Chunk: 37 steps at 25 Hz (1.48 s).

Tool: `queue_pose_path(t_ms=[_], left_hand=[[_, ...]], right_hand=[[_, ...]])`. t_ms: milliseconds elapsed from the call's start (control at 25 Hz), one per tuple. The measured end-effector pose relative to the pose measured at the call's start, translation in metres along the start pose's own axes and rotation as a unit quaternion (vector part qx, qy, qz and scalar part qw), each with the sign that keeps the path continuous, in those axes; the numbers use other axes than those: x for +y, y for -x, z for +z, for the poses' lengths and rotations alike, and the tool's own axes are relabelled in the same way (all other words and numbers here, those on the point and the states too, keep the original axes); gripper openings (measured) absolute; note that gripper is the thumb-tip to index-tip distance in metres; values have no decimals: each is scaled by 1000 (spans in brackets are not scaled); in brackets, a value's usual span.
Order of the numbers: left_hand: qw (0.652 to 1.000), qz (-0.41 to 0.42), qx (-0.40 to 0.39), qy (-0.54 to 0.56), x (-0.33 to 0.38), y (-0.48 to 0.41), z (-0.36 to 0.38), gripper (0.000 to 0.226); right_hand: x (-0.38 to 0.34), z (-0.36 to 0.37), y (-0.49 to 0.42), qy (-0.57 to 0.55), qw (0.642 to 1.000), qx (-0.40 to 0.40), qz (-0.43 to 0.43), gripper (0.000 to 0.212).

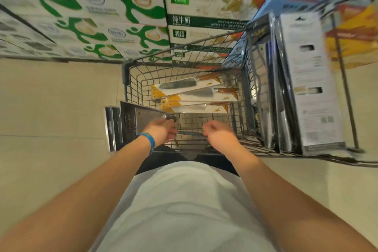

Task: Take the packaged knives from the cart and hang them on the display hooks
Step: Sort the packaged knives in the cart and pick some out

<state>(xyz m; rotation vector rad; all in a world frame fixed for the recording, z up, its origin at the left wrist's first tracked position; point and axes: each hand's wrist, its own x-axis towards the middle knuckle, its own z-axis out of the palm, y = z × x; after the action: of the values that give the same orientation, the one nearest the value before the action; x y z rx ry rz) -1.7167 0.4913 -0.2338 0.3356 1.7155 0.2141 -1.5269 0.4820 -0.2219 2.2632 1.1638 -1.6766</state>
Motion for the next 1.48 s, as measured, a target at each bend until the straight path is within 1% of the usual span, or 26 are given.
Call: queue_pose_path(t_ms=[80,200,240,320,400,440,480,560,600,640,720,760,840,960,1040,1120,1200,1240,1280,1360,1400,1480], left_hand=[[1000,2,9,6,6,7,11,15],[999,42,2,6,13,23,37,18],[998,63,-5,12,15,28,48,18],[993,109,-17,29,26,45,76,18],[985,172,-11,-2,42,62,106,21],[979,203,-2,-23,51,71,120,25],[974,227,-1,-26,59,80,134,29],[970,239,-28,18,74,94,154,36],[970,238,-40,36,80,99,161,34],[969,239,-44,34,85,103,165,29],[968,248,-34,-23,92,105,169,19],[965,254,-24,-57,93,105,170,15],[959,264,3,-102,92,105,171,12],[946,280,42,-161,98,105,173,19],[927,287,67,-232,105,104,174,23],[906,289,84,-299,109,103,173,29],[896,284,80,-332,113,103,173,34],[898,278,70,-333,114,103,171,34],[903,273,57,-326,114,104,169,34],[912,266,28,-311,113,106,163,32],[911,265,13,-316,111,106,160,30],[911,261,-12,-318,102,104,151,37]], right_hand=[[8,-11,11,-17,1000,-3,-22,26],[21,-40,26,-9,993,12,-121,32],[23,-51,32,-17,988,16,-151,34],[27,-70,44,-49,979,-13,-197,35],[29,-84,59,-12,968,-32,-248,41],[30,-90,65,-10,964,-26,-264,44],[34,-99,70,-35,962,-9,-270,42],[42,-121,72,-117,954,49,-271,27],[46,-133,72,-145,949,78,-269,20],[49,-145,70,-154,946,108,-265,14],[51,-166,63,-139,943,167,-251,11],[50,-173,58,-122,945,187,-240,13],[43,-181,47,-85,953,201,-211,31],[33,-188,38,-13,957,222,-187,47],[28,-190,33,41,959,215,-180,53],[21,-186,30,97,947,233,-198,53],[10,-183,25,131,923,272,-236,53],[2,-182,21,140,923,267,-241,56],[-7,-179,16,126,937,239,-220,60],[-20,-175,7,60,975,175,-124,66],[-23,-173,4,49,983,156,-86,67],[-20,-175,-4,65,985,146,-72,70]])
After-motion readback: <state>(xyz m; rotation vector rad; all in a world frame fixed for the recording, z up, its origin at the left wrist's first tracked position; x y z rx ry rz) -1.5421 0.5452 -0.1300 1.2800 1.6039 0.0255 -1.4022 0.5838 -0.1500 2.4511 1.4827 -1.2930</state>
